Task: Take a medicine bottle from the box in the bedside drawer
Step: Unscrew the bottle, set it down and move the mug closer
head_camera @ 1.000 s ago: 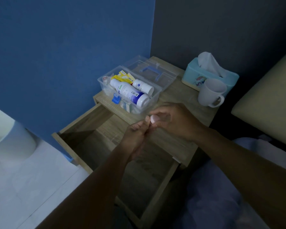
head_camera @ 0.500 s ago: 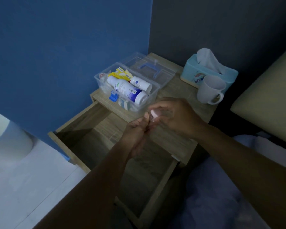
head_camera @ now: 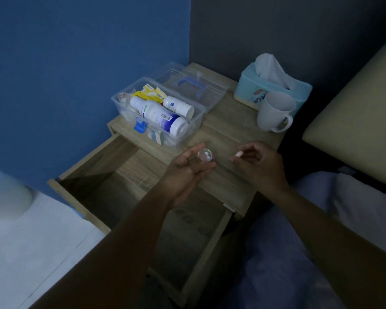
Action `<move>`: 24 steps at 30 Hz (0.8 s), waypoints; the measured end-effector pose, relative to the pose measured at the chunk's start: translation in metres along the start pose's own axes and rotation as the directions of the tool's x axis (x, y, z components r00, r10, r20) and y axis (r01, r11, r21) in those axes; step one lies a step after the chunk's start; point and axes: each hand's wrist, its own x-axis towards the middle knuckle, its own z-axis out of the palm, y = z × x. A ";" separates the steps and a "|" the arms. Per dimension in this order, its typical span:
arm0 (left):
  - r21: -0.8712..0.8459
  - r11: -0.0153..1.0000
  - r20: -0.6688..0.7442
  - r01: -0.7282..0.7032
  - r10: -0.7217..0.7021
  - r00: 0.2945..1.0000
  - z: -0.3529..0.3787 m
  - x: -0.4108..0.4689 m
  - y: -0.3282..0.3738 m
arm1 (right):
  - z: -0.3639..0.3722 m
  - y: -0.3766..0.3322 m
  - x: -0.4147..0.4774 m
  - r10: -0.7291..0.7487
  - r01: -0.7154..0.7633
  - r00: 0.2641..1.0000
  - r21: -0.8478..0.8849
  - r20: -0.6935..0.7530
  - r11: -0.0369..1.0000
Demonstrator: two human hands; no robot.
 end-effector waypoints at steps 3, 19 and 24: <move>0.337 0.937 -0.052 -0.095 0.119 0.992 0.005 0.005 -0.004 | 0.005 0.021 -0.018 0.011 -0.012 0.998 -0.021 -0.061 1.000; 0.935 0.074 0.267 -0.347 0.498 0.825 0.007 0.040 -0.027 | 0.029 0.039 -0.046 -0.090 0.039 0.948 -0.167 -0.306 0.985; 0.955 -0.097 0.294 -0.280 0.424 0.857 0.004 0.042 -0.036 | 0.027 0.036 -0.047 -0.093 0.049 0.953 -0.156 -0.288 0.987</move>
